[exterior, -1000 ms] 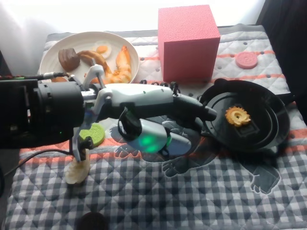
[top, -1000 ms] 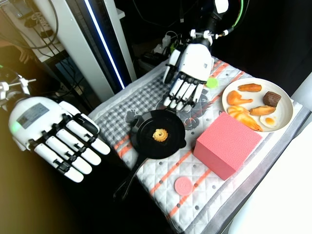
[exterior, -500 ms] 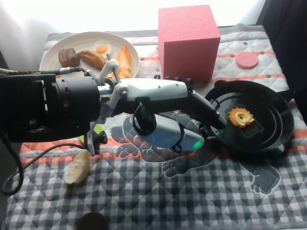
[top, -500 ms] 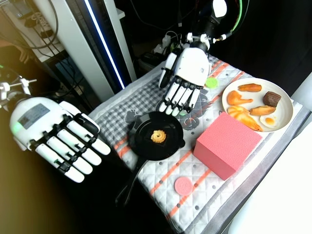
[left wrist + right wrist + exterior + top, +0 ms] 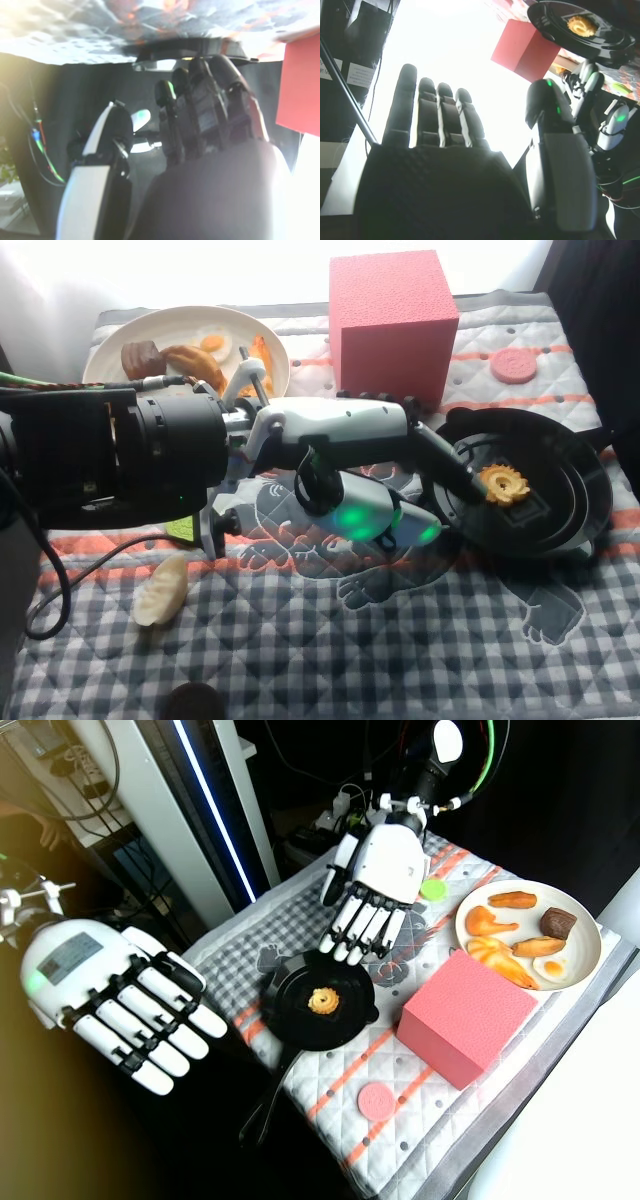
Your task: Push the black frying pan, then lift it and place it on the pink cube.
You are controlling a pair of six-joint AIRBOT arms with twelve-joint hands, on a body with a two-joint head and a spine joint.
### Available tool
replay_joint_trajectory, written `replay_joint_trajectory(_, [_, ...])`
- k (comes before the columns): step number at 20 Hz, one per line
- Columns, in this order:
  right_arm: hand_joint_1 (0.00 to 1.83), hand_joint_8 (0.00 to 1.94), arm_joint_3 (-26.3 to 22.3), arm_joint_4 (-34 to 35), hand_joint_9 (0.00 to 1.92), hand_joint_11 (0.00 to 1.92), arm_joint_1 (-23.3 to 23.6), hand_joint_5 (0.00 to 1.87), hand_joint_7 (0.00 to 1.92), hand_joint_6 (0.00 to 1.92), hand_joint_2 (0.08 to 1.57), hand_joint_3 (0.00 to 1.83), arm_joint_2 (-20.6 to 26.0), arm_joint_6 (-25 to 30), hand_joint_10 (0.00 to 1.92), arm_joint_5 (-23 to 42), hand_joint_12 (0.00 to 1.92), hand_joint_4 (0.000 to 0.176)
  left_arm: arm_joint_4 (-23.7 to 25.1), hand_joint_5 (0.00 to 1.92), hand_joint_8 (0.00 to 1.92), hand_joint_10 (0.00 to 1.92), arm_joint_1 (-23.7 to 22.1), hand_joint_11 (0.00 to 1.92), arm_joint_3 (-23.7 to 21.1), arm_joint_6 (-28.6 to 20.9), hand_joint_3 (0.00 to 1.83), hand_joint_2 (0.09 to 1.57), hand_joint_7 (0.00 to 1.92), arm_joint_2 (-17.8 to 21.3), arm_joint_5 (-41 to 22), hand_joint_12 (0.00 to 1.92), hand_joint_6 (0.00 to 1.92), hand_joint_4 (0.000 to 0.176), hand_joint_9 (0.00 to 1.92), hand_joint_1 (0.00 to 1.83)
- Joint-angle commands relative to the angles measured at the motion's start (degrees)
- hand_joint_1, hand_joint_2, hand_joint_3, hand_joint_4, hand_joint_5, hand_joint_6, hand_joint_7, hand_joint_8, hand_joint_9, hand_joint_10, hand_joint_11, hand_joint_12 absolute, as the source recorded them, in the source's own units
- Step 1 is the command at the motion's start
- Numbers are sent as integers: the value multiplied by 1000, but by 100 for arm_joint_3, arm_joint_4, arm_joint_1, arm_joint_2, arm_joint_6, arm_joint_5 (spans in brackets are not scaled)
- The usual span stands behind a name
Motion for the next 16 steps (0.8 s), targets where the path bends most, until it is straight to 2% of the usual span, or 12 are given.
replay_joint_trajectory(1, [545, 0, 22, 38, 0, 0, 27, 0, 0, 0, 1275, 0, 24, 28, 0, 720, 290, 0, -174, 528, 1, 3, -61, 0, -4, -49, 0, 1321, 398, 0, -448, 823, 12, 0, 330, 638])
replay_joint_trajectory(2, [546, 0, 20, 39, 2, 0, 27, 0, 0, 0, 1272, 0, 24, 28, 0, 725, 228, 0, -208, 509, 0, 1, -55, 0, -10, -50, 5, 1333, 356, 17, -491, 711, 3, 0, 293, 619])
replay_joint_trajectory(3, [542, 0, 19, 39, 6, 0, 23, 0, 0, 0, 1273, 0, 24, 28, 1, 726, 256, 0, -238, 501, 0, 0, -39, 0, -27, -50, 7, 1342, 325, 50, -537, 656, 1, 0, 268, 607])
replay_joint_trajectory(5, [531, 0, 18, 40, 0, 0, 14, 0, 0, 0, 1273, 0, 24, 40, 0, 726, 297, 0, -242, 563, 15, 16, -12, 0, -115, -50, 2, 1334, 391, 178, -600, 730, 19, 0, 312, 646])
replay_joint_trajectory(6, [522, 0, 18, 40, 10, 0, 12, 0, 0, 0, 1272, 0, 24, 47, 3, 727, 400, 0, -241, 537, 5, 8, 9, 0, -174, -49, 8, 1349, 371, 263, -637, 735, 7, 0, 294, 593])
replay_joint_trajectory(7, [528, 0, 17, 40, 16, 0, 10, 0, 0, 0, 1275, 0, 24, 48, 4, 727, 487, 0, -234, 498, 2, 8, 40, 0, -244, -47, 10, 1358, 359, 362, -670, 628, 7, 0, 270, 566])
replay_joint_trajectory(8, [537, 0, 15, 40, 27, 0, 8, 0, 0, 0, 1272, 0, 24, 52, 8, 726, 507, 0, -214, 486, 4, 11, 71, 0, -314, -47, 6, 1352, 364, 461, -687, 611, 5, 0, 274, 570])
replay_joint_trajectory(10, [544, 0, 15, 41, 42, 0, 2, 3, 1, 0, 1270, 0, 24, 59, 11, 726, 548, 0, -98, 480, 4, 18, 121, 0, -456, -48, 0, 1322, 372, 654, -662, 683, 3, 0, 301, 633])
replay_joint_trajectory(11, [536, 0, 14, 41, 59, 0, 0, 7, 9, 0, 1261, 0, 24, 60, 14, 726, 625, 0, -21, 349, 4, 18, 141, 0, -528, -48, 0, 1306, 388, 744, -623, 735, 0, 0, 316, 607])
replay_joint_trajectory(14, [515, 0, 14, 51, 46, 0, -9, 0, 0, 0, 1266, 2, 24, 66, 7, 724, 628, 0, 96, 555, 18, 28, 231, 0, -667, -50, 1, 1313, 516, 901, -572, 751, 50, 0, 399, 643])
replay_joint_trajectory(16, [493, 0, 15, 63, 41, 0, -10, 0, 0, 0, 1262, 0, 24, 68, 4, 725, 630, 0, 203, 590, 14, 22, 251, 0, -714, -52, 0, 1314, 561, 931, -533, 650, 37, 0, 437, 667])
